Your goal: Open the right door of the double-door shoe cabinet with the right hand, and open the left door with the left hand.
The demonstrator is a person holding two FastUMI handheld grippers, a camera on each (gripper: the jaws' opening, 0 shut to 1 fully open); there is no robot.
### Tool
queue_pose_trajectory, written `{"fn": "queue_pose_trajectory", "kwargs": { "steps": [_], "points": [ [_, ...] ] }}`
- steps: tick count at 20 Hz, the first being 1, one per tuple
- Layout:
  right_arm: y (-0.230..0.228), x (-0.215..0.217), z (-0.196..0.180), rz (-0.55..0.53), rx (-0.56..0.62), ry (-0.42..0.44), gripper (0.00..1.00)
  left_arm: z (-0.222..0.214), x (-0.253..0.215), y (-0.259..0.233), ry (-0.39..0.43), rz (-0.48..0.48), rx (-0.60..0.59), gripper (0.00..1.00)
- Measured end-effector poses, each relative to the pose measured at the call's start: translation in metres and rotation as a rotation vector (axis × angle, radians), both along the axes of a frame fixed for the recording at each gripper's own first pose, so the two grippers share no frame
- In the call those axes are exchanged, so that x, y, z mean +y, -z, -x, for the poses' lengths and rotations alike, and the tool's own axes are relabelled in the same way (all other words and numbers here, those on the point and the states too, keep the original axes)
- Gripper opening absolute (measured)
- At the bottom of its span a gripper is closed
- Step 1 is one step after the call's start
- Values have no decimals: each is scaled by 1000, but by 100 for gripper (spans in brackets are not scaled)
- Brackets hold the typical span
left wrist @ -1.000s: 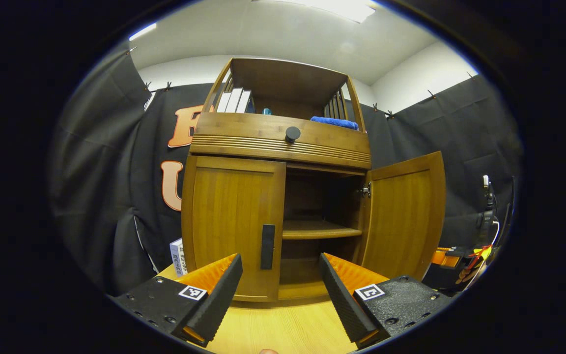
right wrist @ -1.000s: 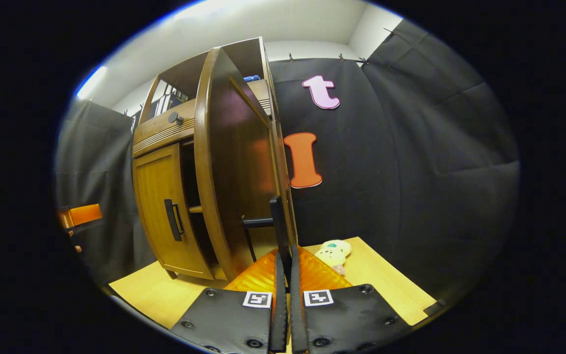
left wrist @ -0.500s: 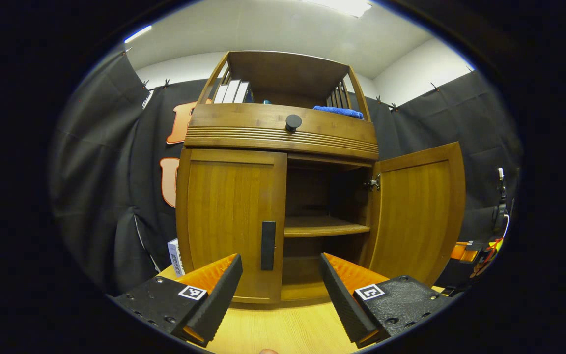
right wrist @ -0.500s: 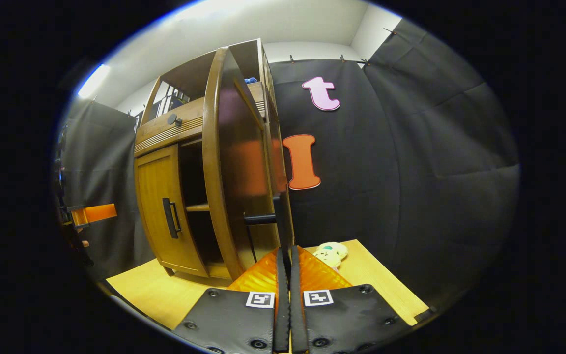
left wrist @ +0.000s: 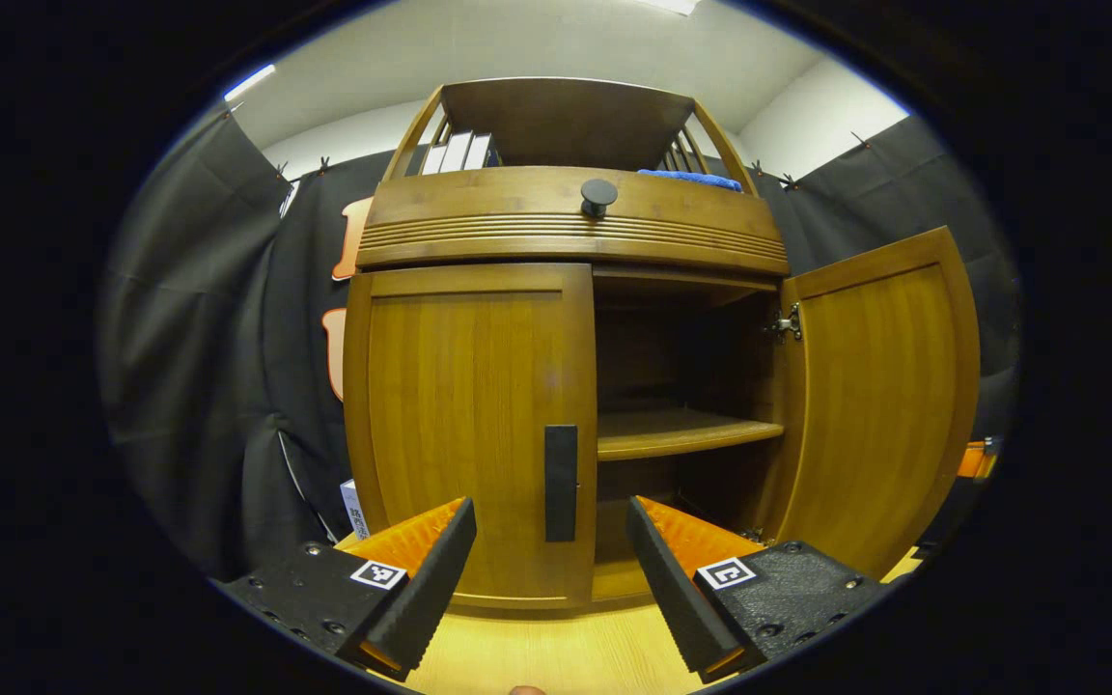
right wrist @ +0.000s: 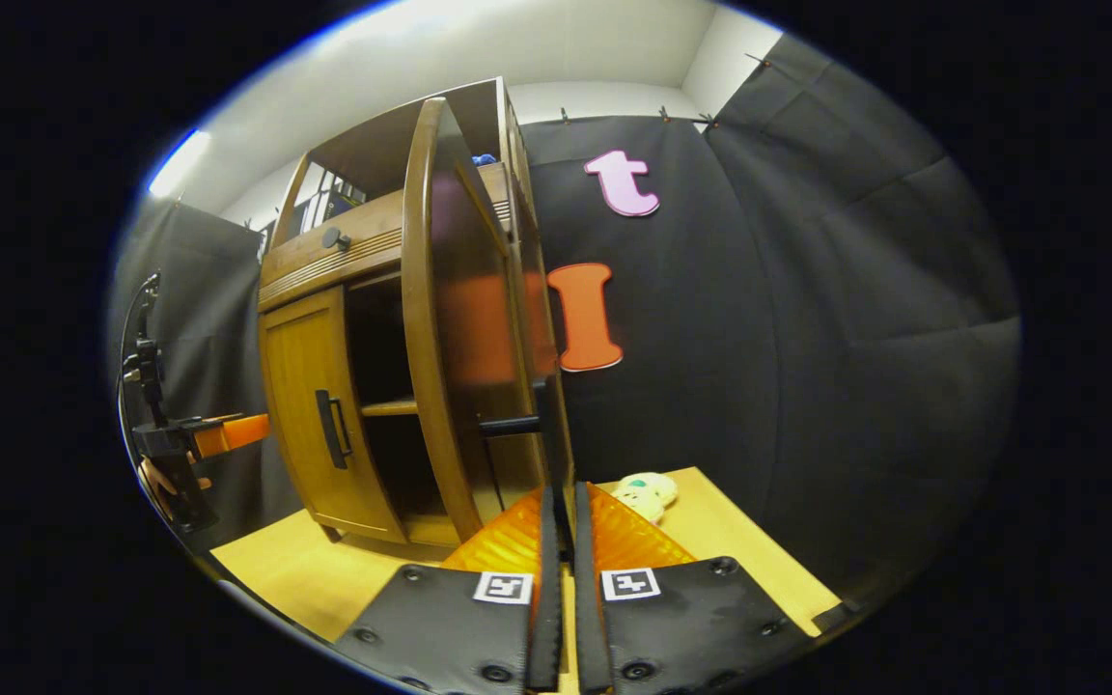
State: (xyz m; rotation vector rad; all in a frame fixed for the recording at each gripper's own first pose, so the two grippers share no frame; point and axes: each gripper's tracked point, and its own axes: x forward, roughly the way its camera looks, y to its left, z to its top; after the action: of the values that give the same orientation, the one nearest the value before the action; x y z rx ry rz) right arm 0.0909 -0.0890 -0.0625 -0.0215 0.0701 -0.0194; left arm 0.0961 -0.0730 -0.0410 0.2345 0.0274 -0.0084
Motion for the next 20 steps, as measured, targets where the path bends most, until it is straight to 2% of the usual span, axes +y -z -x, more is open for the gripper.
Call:
{"fn": "queue_pose_trajectory", "kwargs": {
  "steps": [2,6,7,8,9,11,12,13,14,16,17,18,19,20],
  "points": [
    [-15,-21,14,17,-55,78,48,-14,-1,1,-4,-11,-6,92],
    [-37,-28,34,19,-123,119,100,-58,0,15,-1,-37,-12,92],
    [-35,-28,35,34,-124,126,99,-68,1,19,-7,-44,-5,92],
    [-34,-28,37,46,-118,125,90,-76,2,25,-12,-48,8,93],
    [-32,-27,37,49,-108,125,100,-84,3,29,-12,-48,17,93],
    [-29,-27,36,34,-100,126,99,-98,3,37,-9,-51,33,93],
    [-29,-29,37,26,-104,132,91,-105,5,41,-10,-53,41,93],
    [-32,-30,35,22,-108,141,99,-110,6,43,-11,-53,45,93],
    [-34,-32,35,22,-111,150,100,-115,8,45,-11,-51,46,95],
    [-34,-34,34,24,-115,161,99,-123,11,46,-15,-36,44,77],
    [-34,-33,35,23,-117,158,91,-126,10,49,-14,-28,49,69],
    [-36,-33,36,21,-126,158,99,-129,9,52,-7,-19,57,60],
    [-38,-34,38,21,-136,161,99,-131,7,54,2,-15,64,51],
    [-40,-35,38,26,-144,165,99,-132,6,54,9,-9,66,48]
  ]
}}
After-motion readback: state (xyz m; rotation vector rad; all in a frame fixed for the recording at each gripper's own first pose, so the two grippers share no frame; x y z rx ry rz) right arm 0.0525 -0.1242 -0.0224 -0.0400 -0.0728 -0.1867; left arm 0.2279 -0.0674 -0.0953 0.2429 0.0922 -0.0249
